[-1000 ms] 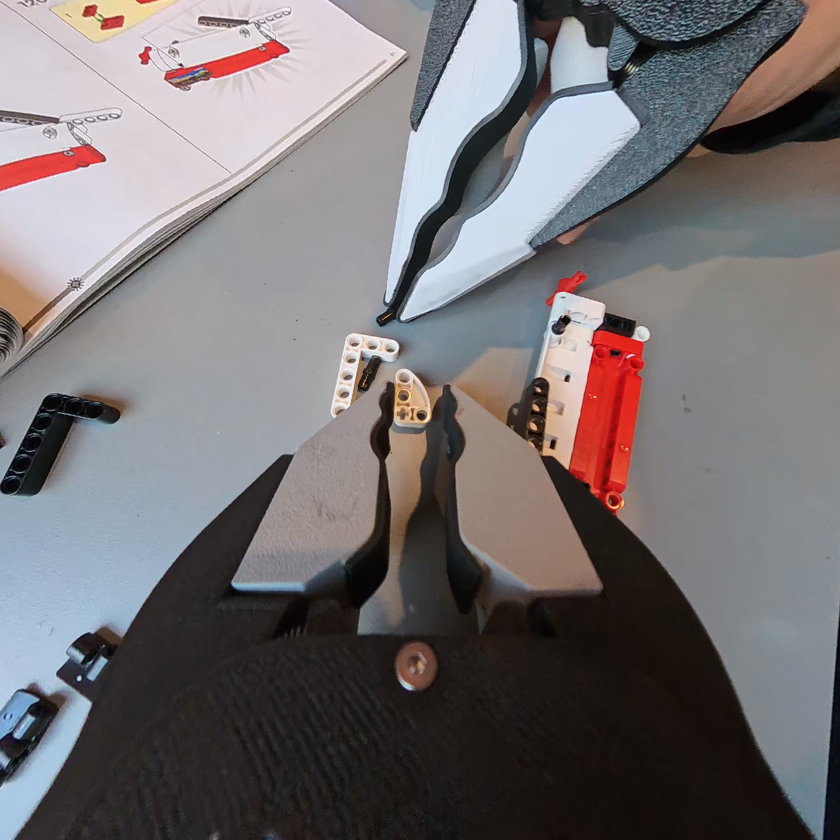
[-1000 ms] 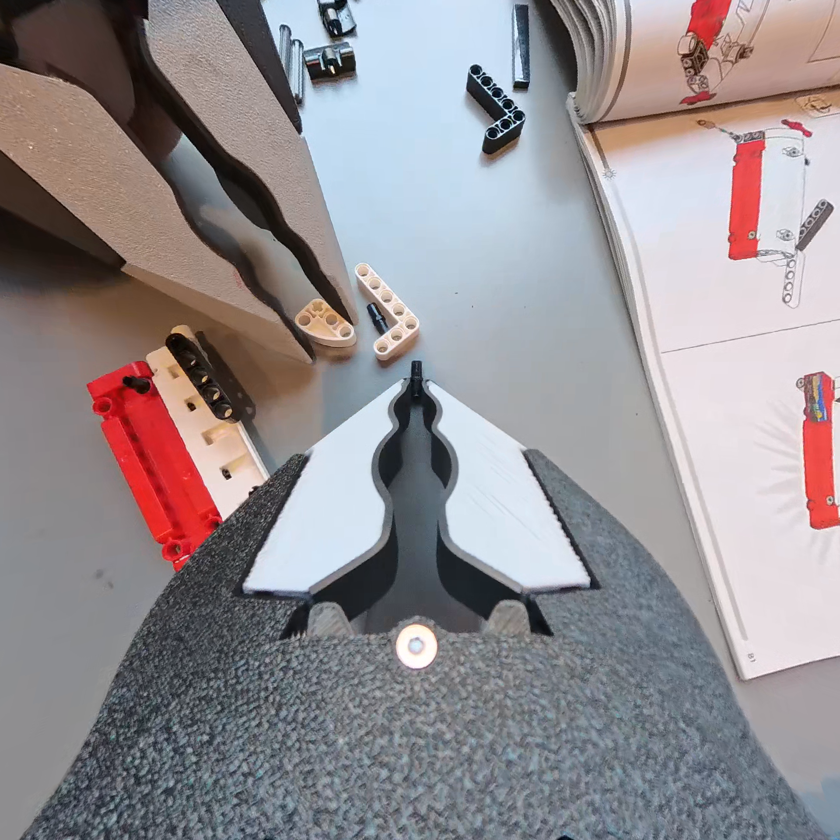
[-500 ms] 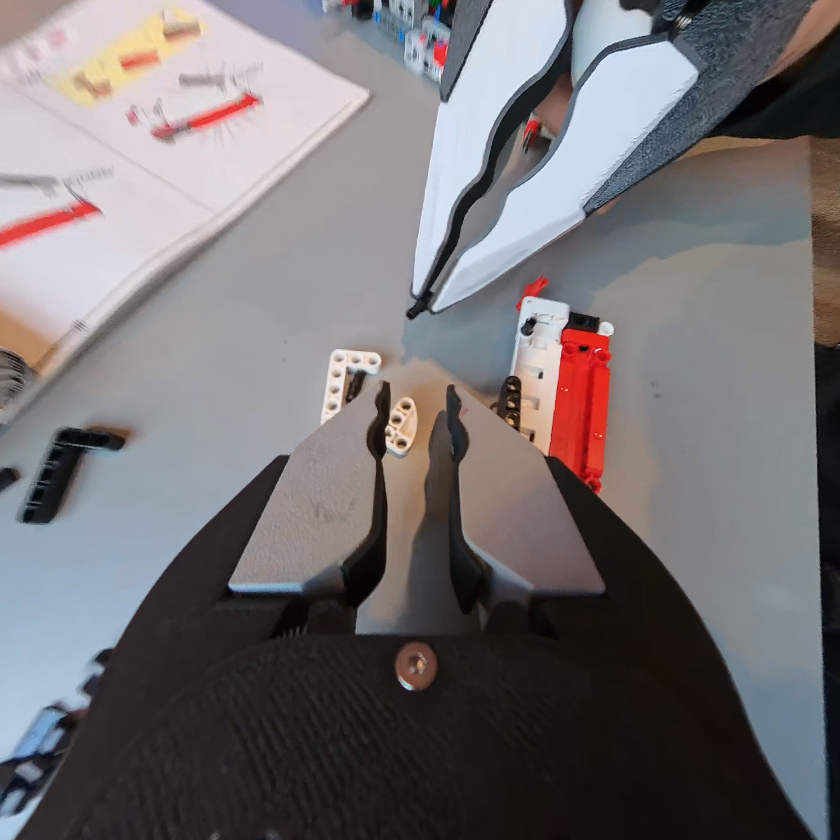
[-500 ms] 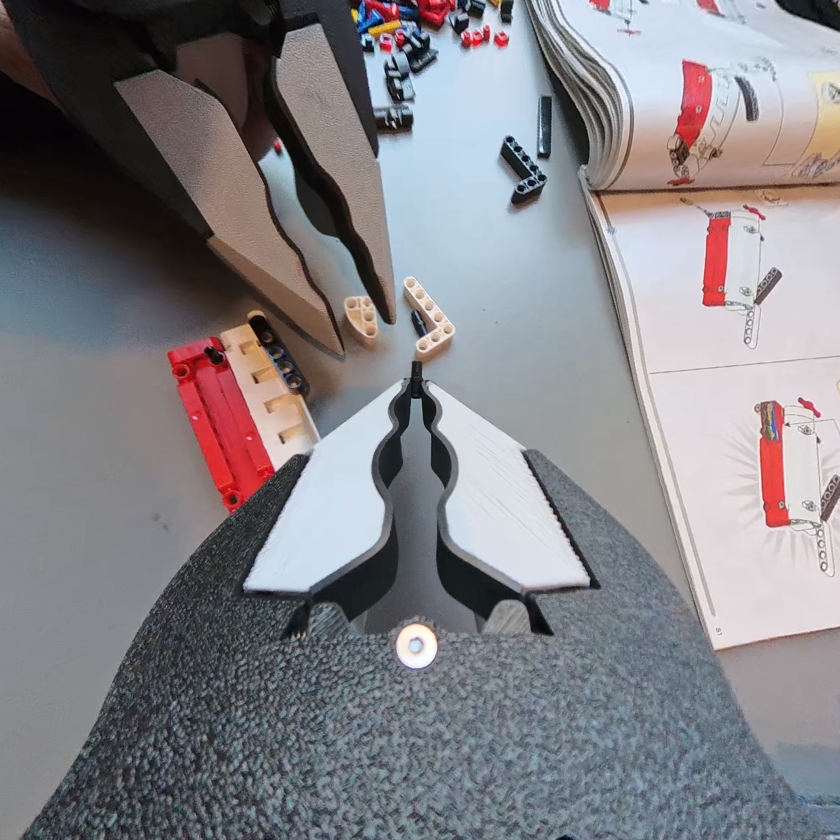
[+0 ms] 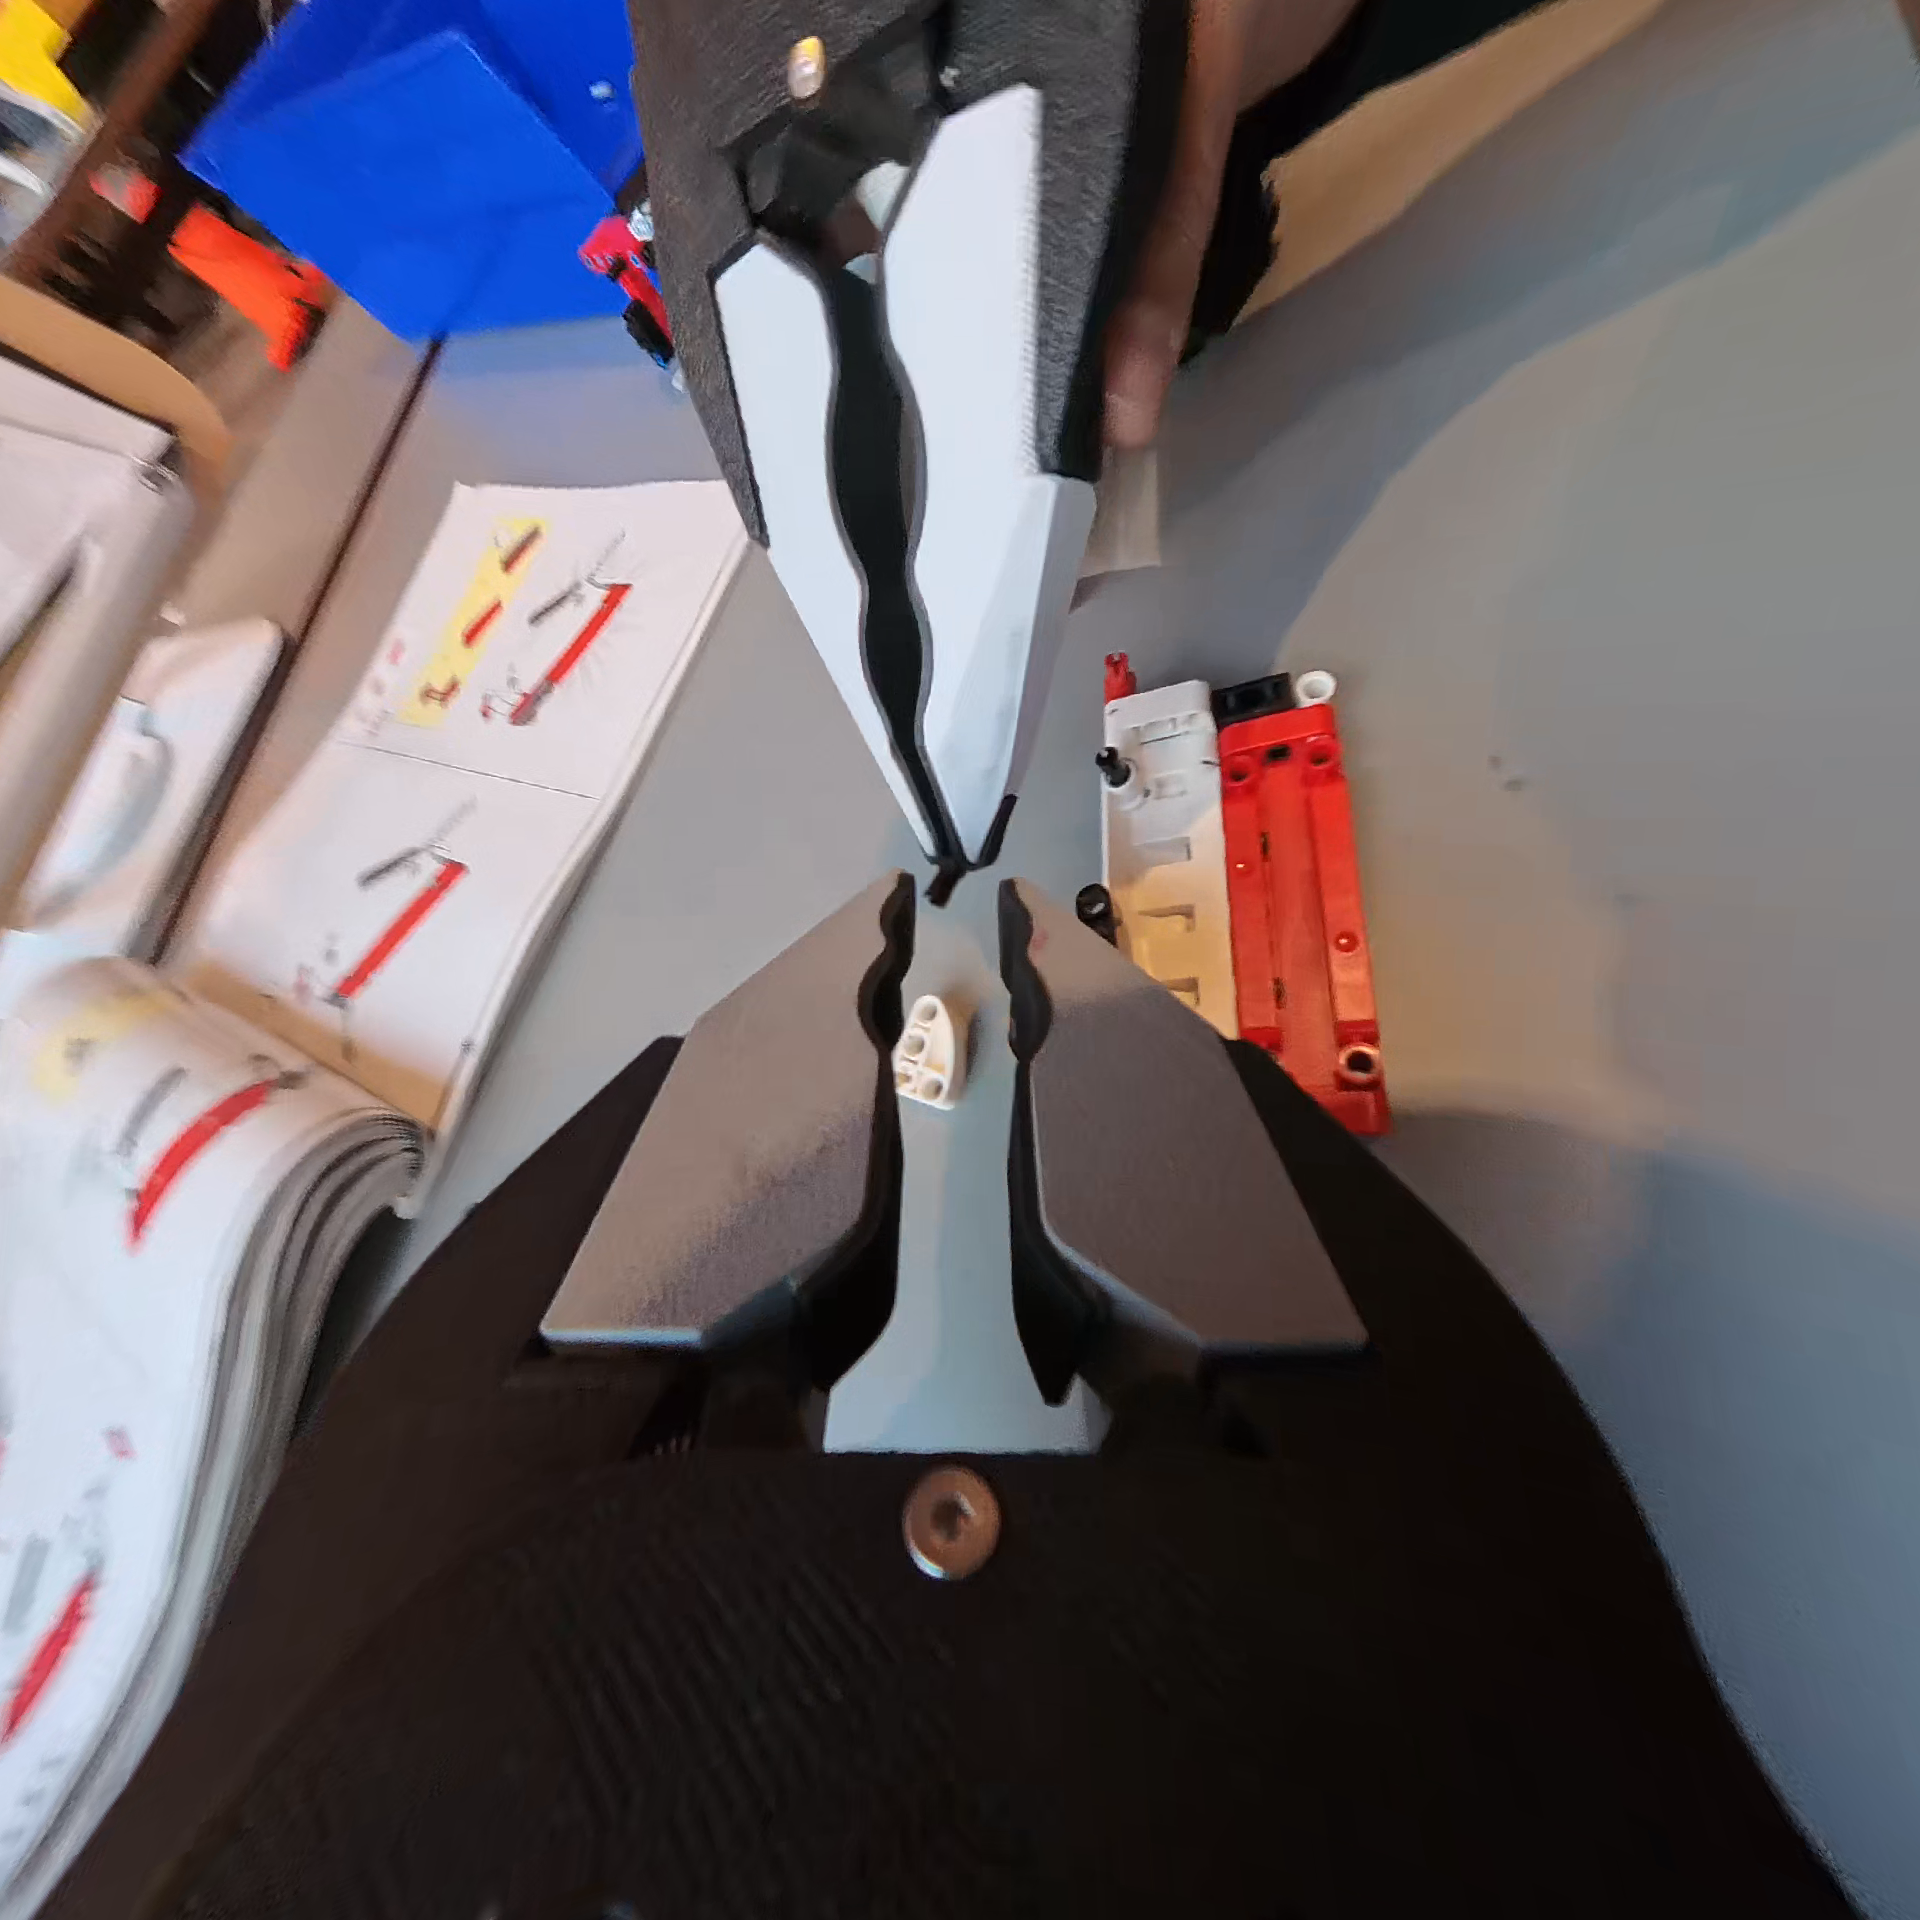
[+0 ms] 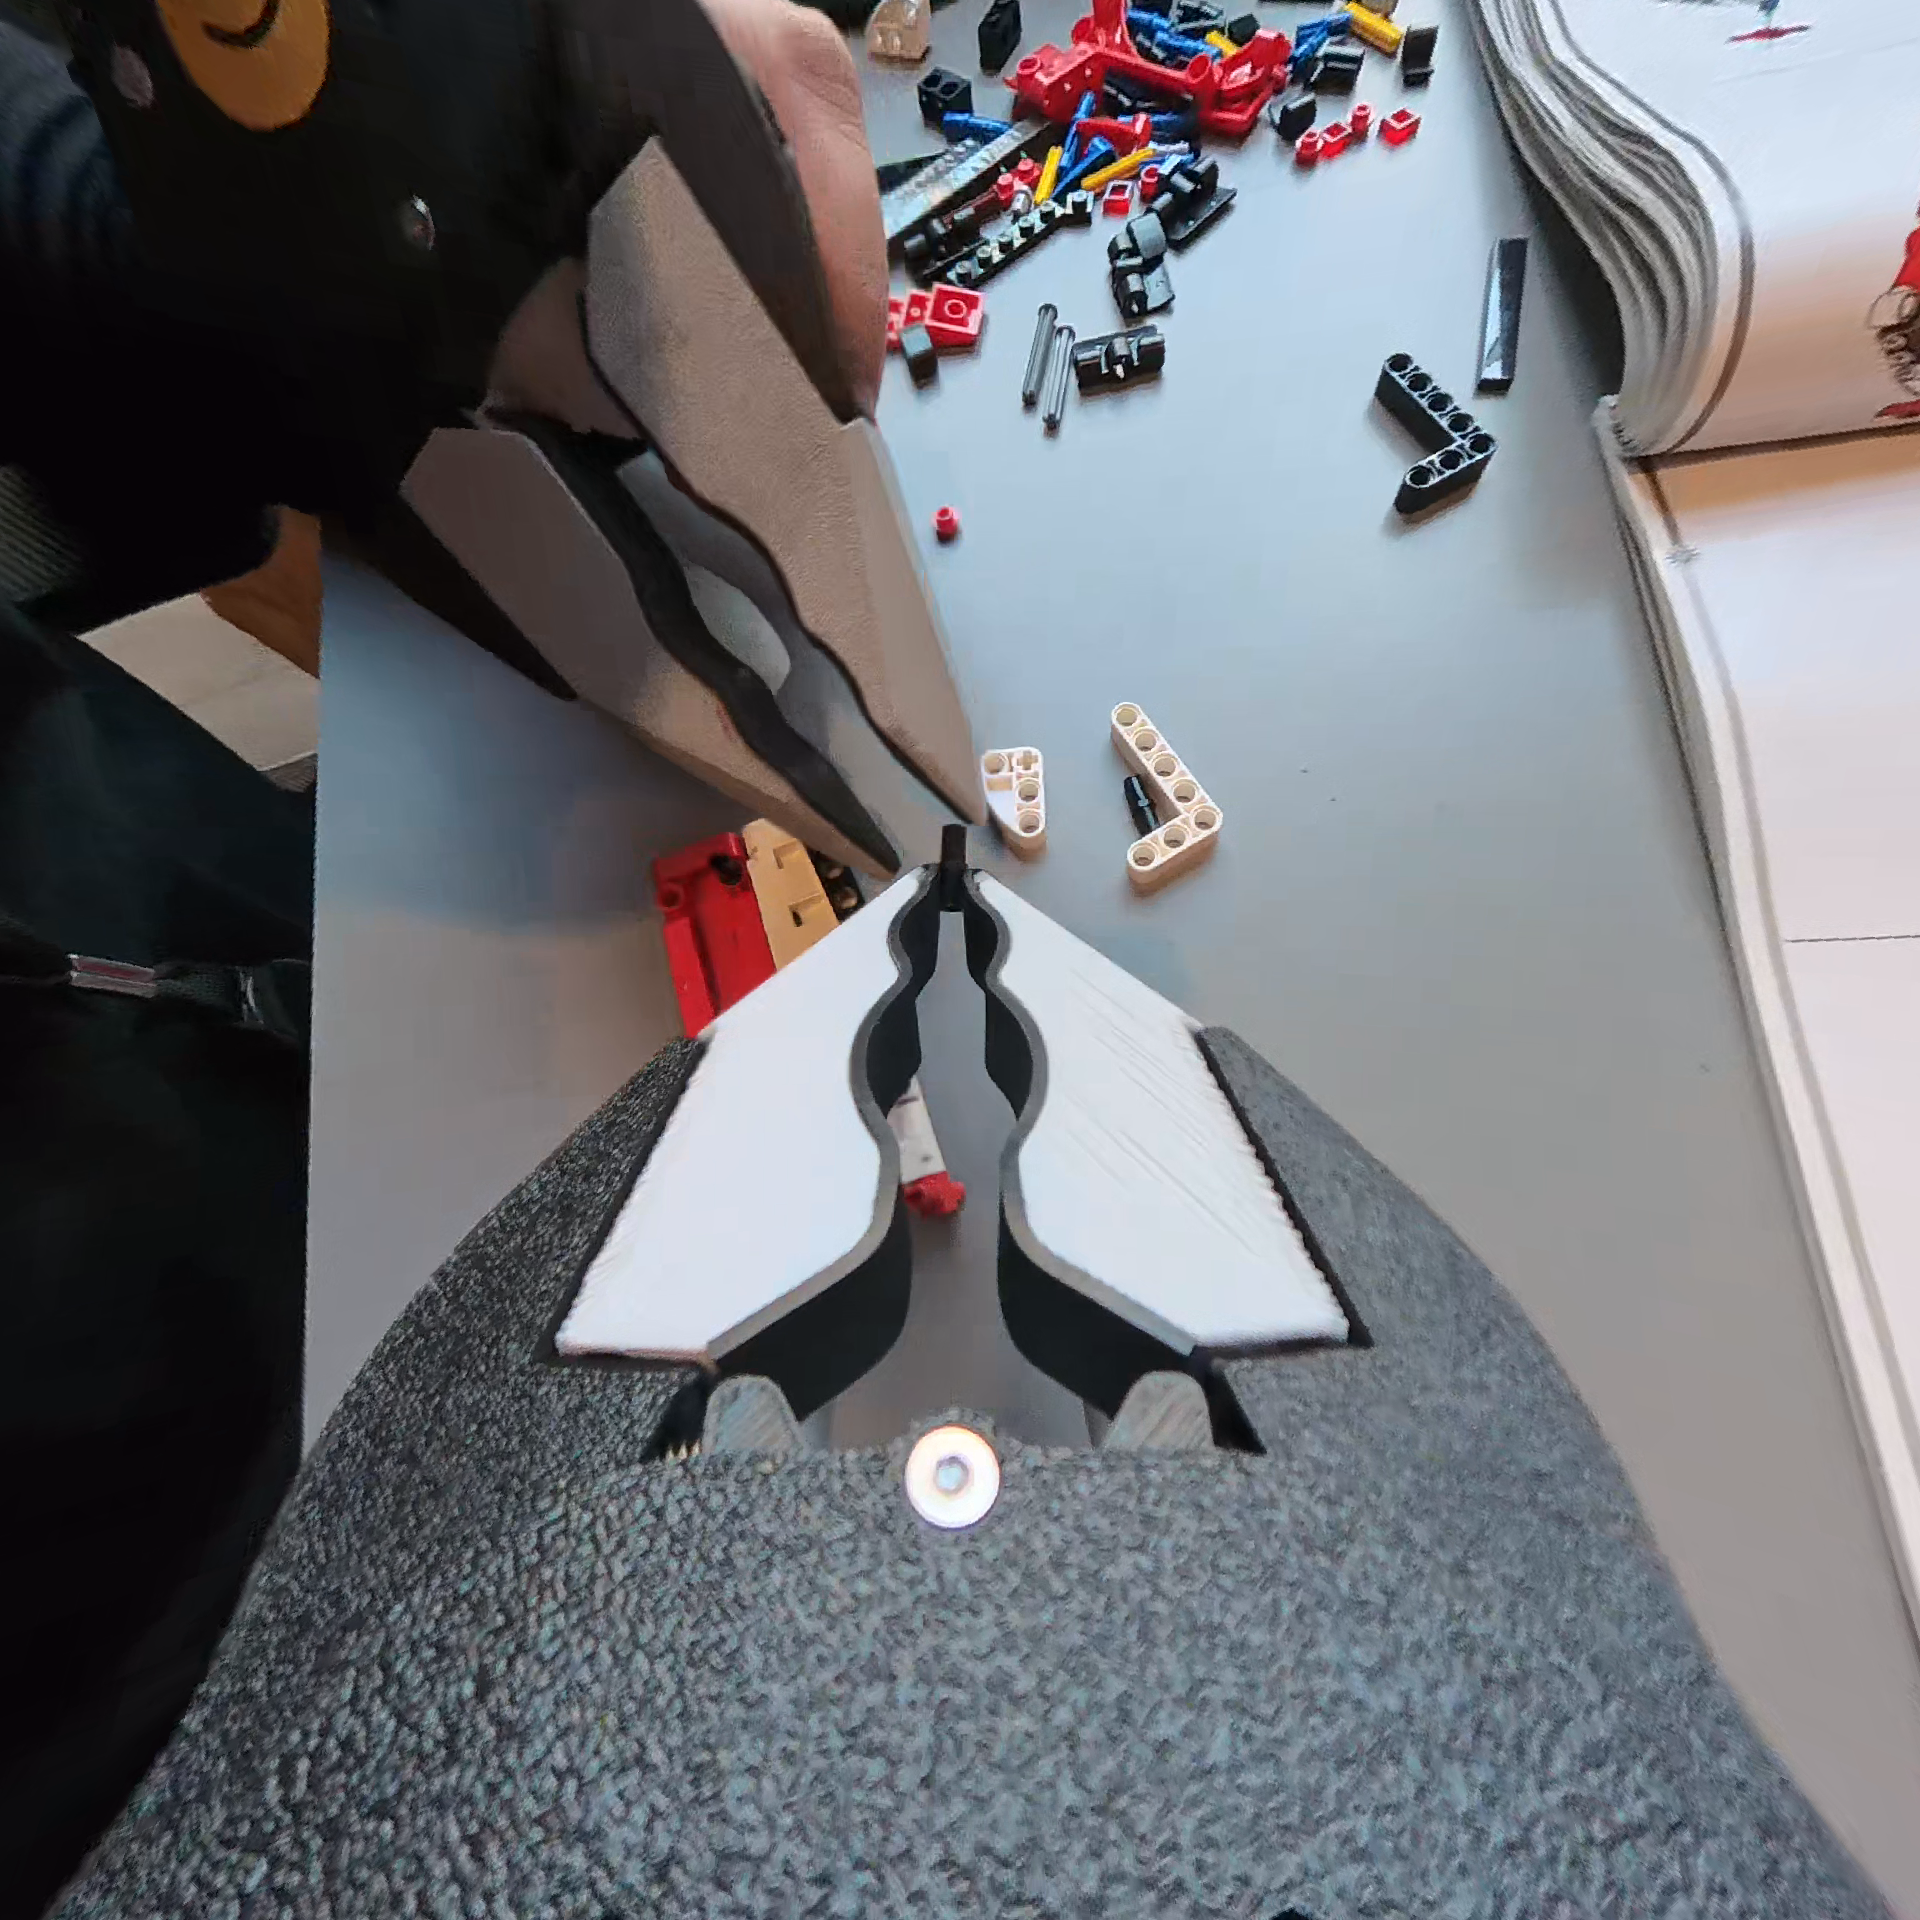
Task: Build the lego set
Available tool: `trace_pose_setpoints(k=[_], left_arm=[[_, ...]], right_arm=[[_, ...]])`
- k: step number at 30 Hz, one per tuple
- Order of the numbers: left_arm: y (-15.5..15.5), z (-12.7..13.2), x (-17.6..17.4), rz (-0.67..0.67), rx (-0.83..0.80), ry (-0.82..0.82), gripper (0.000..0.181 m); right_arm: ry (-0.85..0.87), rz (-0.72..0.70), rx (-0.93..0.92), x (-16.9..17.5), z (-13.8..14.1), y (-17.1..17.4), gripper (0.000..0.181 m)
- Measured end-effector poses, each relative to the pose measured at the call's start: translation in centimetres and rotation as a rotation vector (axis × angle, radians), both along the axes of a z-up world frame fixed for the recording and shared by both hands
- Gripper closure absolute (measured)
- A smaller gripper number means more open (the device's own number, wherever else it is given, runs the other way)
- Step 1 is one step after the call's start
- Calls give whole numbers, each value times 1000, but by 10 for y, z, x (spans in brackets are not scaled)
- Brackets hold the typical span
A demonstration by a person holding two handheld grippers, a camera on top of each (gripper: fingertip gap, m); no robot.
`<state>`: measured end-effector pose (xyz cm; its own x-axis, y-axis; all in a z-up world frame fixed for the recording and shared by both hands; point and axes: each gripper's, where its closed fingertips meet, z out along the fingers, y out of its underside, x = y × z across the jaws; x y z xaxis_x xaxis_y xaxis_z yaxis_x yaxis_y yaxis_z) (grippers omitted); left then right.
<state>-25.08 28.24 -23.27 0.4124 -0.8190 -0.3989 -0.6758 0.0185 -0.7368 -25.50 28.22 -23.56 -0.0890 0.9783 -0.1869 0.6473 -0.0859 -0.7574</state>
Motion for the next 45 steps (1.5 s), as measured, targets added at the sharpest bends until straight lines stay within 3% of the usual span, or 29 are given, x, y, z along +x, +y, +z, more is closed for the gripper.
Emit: trace_pose_setpoints(k=[5,11,15,38,41,45], left_arm=[[1,-6,-2,0,62,80,179],[1,-3,0,-9,125,111,179],[1,-8,0,4,69,90,180],[-2,1,4,-31,177,116,179],[-4,2,5,-19,43,13,180],[-6,11,4,-7,-299,-278,180]], right_arm=[[-3,30,-72,-1,2,-7,177],[2,9,-216,1,5,-9,177],[-12,-9,-240,1,0,-9,177],[22,-43,-553,3,5,-8,178],[74,-12,-444,2,8,-8,177],[179,48,-37,1,23,-4,181]])
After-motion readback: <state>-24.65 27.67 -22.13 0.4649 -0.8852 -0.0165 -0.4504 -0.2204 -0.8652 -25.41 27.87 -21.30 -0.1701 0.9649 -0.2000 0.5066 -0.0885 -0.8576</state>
